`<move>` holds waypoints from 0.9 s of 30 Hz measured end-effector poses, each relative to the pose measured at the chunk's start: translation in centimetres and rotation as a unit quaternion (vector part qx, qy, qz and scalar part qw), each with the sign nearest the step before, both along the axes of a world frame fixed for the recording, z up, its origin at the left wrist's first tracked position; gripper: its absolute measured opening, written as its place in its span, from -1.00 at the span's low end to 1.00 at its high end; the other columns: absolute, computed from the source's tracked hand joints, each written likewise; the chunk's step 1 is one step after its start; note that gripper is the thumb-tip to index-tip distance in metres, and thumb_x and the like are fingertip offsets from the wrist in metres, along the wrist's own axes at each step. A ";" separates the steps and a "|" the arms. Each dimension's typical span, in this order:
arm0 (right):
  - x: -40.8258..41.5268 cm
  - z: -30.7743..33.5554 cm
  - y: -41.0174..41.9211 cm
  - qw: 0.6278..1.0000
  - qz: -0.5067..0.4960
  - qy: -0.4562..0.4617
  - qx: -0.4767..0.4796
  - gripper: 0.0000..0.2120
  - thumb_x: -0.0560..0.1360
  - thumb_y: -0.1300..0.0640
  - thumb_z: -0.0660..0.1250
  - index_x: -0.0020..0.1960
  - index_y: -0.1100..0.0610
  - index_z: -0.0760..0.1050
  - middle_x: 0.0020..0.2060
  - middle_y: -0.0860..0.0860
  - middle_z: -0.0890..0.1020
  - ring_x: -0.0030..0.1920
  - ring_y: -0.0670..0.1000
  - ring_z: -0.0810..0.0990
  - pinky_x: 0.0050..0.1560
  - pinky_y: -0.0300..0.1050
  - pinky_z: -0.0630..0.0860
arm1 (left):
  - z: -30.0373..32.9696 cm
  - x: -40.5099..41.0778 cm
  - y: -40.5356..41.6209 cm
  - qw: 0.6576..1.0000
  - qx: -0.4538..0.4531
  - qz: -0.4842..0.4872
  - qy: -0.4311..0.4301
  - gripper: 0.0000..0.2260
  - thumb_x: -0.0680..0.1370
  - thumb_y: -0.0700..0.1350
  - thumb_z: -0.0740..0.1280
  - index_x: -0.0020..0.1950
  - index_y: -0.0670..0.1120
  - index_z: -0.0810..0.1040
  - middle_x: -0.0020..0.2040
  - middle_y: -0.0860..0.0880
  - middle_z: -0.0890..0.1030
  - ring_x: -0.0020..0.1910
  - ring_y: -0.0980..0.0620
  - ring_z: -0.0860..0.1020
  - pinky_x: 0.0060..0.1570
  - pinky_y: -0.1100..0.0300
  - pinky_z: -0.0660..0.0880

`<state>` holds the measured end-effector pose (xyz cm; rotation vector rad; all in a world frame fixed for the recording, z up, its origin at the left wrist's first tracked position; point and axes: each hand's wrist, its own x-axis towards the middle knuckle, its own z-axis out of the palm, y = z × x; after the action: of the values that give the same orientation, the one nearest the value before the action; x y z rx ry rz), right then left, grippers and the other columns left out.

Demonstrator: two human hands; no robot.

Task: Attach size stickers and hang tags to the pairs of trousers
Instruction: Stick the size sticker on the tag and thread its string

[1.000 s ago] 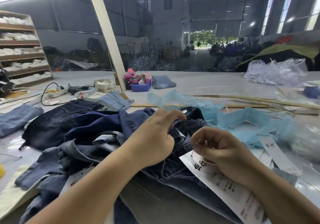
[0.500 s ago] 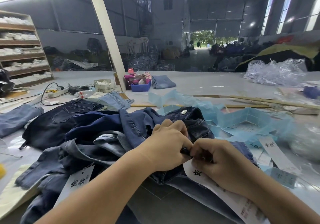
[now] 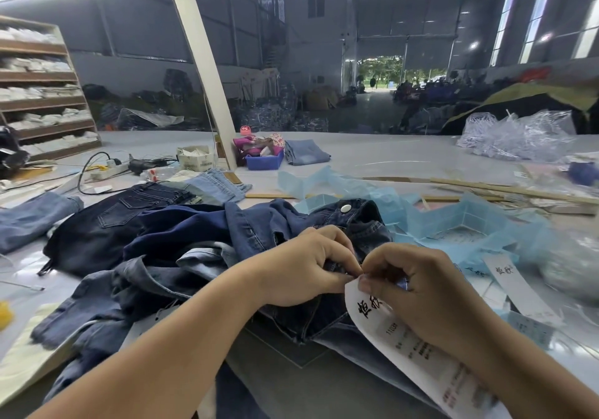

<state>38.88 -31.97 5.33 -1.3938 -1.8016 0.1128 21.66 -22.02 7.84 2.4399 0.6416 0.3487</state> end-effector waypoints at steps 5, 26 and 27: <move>-0.1 0.5 0.3 1.000 0.002 0.017 -0.003 -0.90 0.41 0.20 0.51 -0.16 0.03 0.64 -0.31 -0.17 0.64 -0.24 -0.18 0.60 -0.27 -0.38 0.48 | 0.8 -0.1 -0.3 1.000 -0.007 0.004 0.022 -0.92 0.59 -0.03 0.34 -0.09 0.09 0.59 0.08 0.20 0.44 0.11 0.28 0.40 0.15 0.37 0.30; -2.1 1.8 2.2 0.962 0.079 0.212 -0.152 -0.89 0.49 0.17 0.42 -0.21 0.08 0.67 -0.32 0.09 0.70 -0.29 0.13 0.67 -0.22 0.07 0.56 | 2.7 -3.1 -1.8 0.992 0.083 0.089 -0.021 -0.85 0.56 -0.13 0.31 -0.17 0.10 0.51 -0.33 0.17 0.53 -0.36 0.29 0.44 -0.32 0.42 0.34; -1.9 1.7 2.1 0.965 0.070 0.206 -0.144 -0.88 0.49 0.17 0.42 -0.22 0.06 0.66 -0.34 0.09 0.68 -0.32 0.08 0.64 -0.24 0.01 0.52 | 2.7 -3.8 -1.8 0.995 0.059 0.074 0.012 -0.89 0.53 -0.12 0.34 -0.15 0.09 0.53 -0.33 0.19 0.53 -0.37 0.28 0.45 -0.32 0.43 0.35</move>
<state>37.01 -29.84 7.07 -1.3162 -1.5700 0.7121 17.82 -23.78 10.56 2.5174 0.8375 0.4279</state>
